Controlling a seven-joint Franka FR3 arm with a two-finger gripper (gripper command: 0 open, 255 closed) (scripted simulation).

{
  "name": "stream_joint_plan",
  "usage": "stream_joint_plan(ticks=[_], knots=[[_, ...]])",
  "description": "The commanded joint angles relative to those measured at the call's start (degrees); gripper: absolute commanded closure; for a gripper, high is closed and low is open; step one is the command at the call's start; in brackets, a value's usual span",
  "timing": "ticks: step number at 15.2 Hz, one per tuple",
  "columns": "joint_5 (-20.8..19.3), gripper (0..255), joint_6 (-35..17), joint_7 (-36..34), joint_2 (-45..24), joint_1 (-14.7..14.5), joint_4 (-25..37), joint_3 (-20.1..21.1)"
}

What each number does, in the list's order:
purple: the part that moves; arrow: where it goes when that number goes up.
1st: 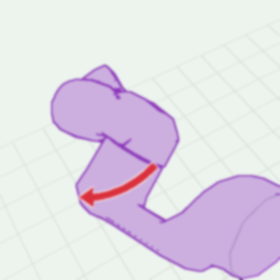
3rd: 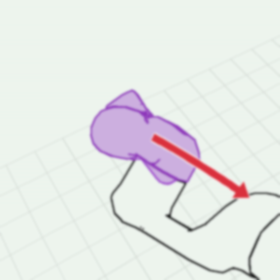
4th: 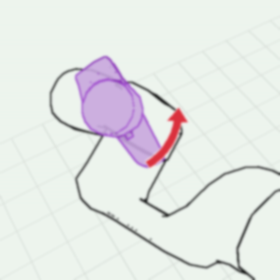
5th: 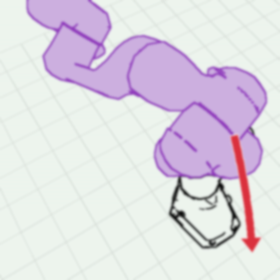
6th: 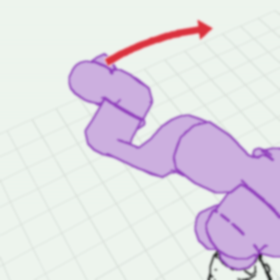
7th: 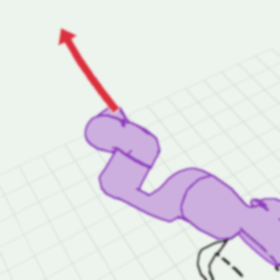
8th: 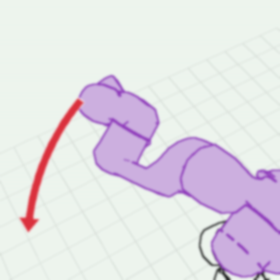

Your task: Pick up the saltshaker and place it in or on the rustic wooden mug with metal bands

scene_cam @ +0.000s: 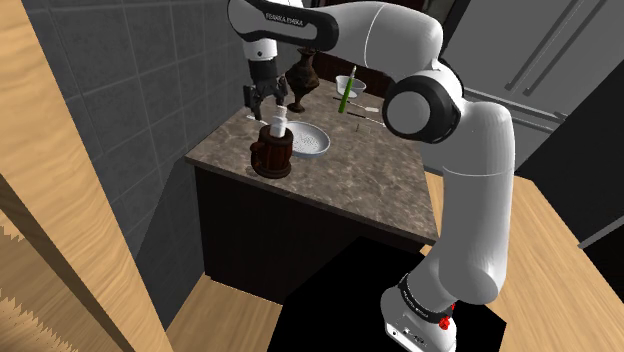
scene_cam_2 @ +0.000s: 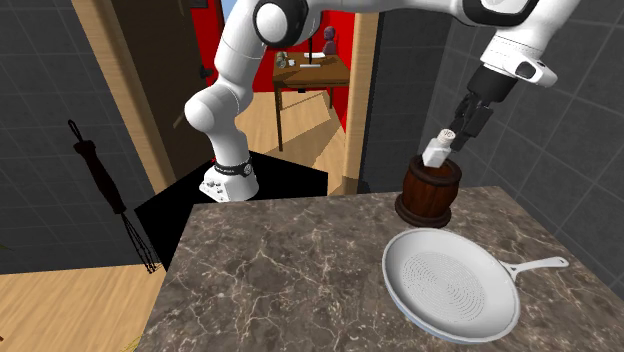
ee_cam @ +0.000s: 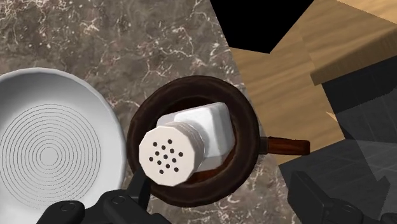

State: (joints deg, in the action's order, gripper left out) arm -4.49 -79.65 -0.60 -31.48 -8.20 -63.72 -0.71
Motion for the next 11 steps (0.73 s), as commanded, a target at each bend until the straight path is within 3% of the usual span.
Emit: stream_joint_plan(ticks=[1, 3, 11], knots=[[0.0, 0, 4.5, 0.2, -2.5, -0.1, 7.0, 0.0], [0.0, 0, 11.4, 0.6, -7.7, -0.3, 19.1, -0.1], [0.0, 0, 11.3, 0.6, -7.7, -0.3, 19.0, -0.1]])
